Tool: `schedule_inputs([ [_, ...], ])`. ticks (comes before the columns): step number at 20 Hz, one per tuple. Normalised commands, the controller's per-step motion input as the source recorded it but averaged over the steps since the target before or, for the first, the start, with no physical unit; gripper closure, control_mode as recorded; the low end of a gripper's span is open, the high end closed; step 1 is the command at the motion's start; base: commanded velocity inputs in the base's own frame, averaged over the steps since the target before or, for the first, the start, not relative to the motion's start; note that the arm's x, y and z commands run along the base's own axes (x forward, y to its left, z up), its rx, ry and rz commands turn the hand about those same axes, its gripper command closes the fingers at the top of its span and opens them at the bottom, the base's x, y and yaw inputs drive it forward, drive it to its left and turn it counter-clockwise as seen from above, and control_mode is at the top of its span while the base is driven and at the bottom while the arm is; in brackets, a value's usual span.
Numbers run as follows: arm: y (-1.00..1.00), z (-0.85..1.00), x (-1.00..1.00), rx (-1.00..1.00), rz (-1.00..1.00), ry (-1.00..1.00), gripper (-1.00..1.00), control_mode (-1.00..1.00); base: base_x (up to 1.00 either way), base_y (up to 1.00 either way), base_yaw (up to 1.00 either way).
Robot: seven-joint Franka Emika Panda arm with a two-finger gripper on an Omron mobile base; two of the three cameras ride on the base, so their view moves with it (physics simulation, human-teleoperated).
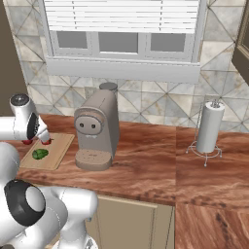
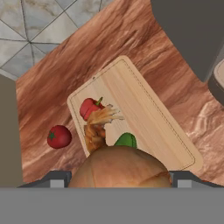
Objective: Place the avocado, onion, tomato, and bell pepper on the cutting board.
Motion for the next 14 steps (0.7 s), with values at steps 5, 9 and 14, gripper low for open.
schedule_inputs([
  [5, -0.01, -0.15, 0.26, 0.00, 0.00, 0.05, 1.00, -1.00, 0.00, 0.00, 0.00],
  [9, 0.00, -0.20, 0.18, 0.00, 0.00, 0.06, 1.00, -1.00, 0.00, 0.00, 0.00],
  [14, 0.00, -0.27, 0.09, 0.00, 0.00, 0.07, 1.00, -1.00, 0.00, 0.00, 0.00],
])
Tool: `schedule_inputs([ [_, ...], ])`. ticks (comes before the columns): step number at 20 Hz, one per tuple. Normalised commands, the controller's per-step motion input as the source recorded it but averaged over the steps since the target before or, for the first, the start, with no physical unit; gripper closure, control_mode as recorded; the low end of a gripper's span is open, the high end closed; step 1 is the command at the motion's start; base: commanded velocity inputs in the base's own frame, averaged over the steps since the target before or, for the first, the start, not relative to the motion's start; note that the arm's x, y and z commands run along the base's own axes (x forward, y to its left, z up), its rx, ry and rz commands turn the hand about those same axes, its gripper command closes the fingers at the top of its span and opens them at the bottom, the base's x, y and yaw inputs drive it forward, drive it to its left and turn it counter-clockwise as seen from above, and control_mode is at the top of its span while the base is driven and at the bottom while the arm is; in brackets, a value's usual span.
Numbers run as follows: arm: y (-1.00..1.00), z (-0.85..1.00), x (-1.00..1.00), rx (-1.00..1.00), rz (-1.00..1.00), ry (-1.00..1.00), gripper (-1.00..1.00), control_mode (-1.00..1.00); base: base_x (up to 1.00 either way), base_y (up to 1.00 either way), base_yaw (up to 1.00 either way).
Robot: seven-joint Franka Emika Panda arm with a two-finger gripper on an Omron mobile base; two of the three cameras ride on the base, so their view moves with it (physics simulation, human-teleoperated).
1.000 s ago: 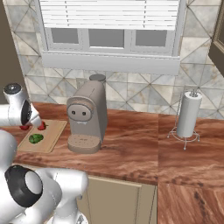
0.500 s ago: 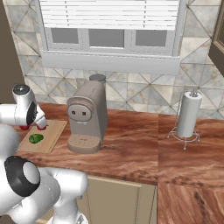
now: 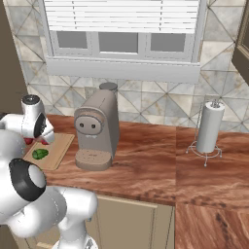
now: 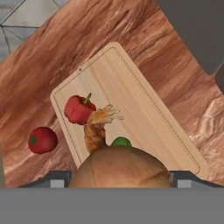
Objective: Place the avocado, onion, tomato, and bell pepper on the cutting board.
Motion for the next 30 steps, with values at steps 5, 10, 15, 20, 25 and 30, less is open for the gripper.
schedule_inputs([
  [5, 0.00, -0.23, 0.20, 0.00, 0.00, 0.08, 1.00, -1.00, 0.00, 0.00, 0.00],
  [10, 0.00, -0.25, 0.23, -0.01, 0.00, 0.05, 1.00, -1.00, 0.00, 0.00, 0.00],
  [15, 0.00, -0.34, 0.11, -0.07, 0.00, 0.02, 1.00, -1.00, 0.00, 0.00, 0.00],
  [20, 0.00, -0.31, 0.07, -0.07, -0.01, 0.00, 1.00, -1.00, 0.00, 0.00, 0.00],
  [25, 0.00, -0.18, 0.13, 0.00, 0.00, 0.00, 1.00, -1.00, 0.00, 0.00, 0.00],
  [30, 0.00, -0.10, 0.30, 0.00, 0.00, 0.00, 1.00, -1.00, 0.00, 0.00, 0.00],
])
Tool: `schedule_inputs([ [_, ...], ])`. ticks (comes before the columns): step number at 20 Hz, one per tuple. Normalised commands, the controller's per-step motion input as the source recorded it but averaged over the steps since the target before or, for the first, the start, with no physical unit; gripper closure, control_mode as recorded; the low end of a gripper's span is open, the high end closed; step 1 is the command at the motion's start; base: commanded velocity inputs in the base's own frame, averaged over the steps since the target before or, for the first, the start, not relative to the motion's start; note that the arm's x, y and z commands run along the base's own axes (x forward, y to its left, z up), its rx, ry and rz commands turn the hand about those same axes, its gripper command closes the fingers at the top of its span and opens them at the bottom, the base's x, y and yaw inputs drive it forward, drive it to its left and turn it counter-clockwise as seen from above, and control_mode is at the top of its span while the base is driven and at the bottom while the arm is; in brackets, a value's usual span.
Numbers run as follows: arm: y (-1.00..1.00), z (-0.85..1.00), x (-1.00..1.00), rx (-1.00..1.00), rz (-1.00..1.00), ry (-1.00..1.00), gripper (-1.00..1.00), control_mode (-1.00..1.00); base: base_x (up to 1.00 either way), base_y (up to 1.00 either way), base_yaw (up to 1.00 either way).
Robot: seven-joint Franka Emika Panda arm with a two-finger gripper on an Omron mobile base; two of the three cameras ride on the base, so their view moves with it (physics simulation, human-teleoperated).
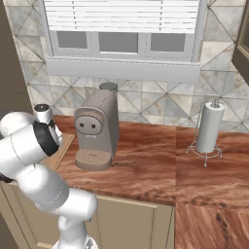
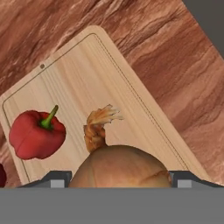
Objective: Place the avocado, onion, tomato, and bell pepper on the cutting board.
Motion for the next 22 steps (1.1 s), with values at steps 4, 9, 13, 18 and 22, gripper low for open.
schedule_inputs([
  [4, 0.00, -0.16, 0.23, 0.00, -0.02, 0.00, 1.00, -1.00, 0.00, 0.00, 0.00],
  [9, 0.05, -0.20, 0.23, 0.00, -0.03, 0.00, 1.00, -1.00, 0.00, 0.00, 0.00],
  [13, 0.08, -0.19, 0.23, 0.00, -0.03, 0.00, 1.00, -1.00, 0.00, 0.00, 0.00],
  [18, 0.09, -0.19, 0.15, 0.00, -0.02, 0.00, 1.00, -1.00, 0.00, 0.00, 0.00],
  [22, 0.18, -0.18, 0.05, 0.00, -0.02, 0.00, 1.00, -1.00, 0.00, 0.00, 0.00],
])
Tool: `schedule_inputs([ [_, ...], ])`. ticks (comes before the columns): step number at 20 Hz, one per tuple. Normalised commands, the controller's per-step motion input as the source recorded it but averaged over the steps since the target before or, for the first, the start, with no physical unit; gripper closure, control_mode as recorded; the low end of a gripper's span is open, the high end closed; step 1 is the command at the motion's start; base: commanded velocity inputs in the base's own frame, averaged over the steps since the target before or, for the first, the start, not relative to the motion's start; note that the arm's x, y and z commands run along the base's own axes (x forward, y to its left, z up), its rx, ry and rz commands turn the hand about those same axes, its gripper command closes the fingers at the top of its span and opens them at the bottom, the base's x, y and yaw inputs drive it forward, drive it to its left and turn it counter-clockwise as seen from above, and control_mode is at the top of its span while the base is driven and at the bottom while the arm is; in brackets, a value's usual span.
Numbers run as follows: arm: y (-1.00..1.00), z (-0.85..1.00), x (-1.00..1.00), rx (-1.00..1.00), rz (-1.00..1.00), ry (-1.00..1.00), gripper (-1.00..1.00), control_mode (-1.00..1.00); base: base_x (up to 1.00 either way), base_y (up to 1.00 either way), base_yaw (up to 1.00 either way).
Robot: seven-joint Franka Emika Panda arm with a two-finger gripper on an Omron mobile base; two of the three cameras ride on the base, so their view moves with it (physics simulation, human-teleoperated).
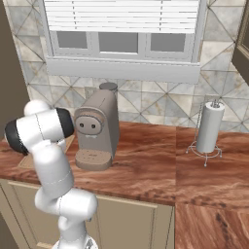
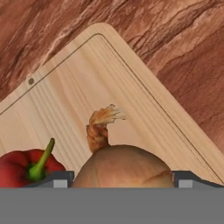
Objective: Place the avocado, onion, tomato, and bell pepper on the cutting board.
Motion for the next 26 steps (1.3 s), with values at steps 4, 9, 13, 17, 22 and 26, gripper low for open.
schedule_inputs([
  [4, 0.18, -0.20, 0.01, -0.01, -0.03, 0.00, 1.00, -1.00, 0.00, 0.00, 0.00],
  [9, 0.15, -0.20, 0.03, -0.02, -0.03, 0.00, -1.00, -1.00, 0.00, 0.00, 0.00],
  [13, 0.09, -0.02, 0.00, 0.00, -0.01, 0.00, -1.00, -1.00, 0.00, 0.00, 0.00],
  [17, 0.01, 0.17, -0.02, 0.00, 0.00, 0.00, -1.00, -1.00, 0.00, 0.00, 0.00],
  [22, 0.00, 0.26, -0.07, 0.00, 0.00, 0.00, -1.00, -1.00, 0.00, 0.00, 0.00],
  [26, 0.00, 0.29, -0.14, 0.00, 0.00, -0.01, -1.00, -1.00, 0.00, 0.00, 0.00],
])
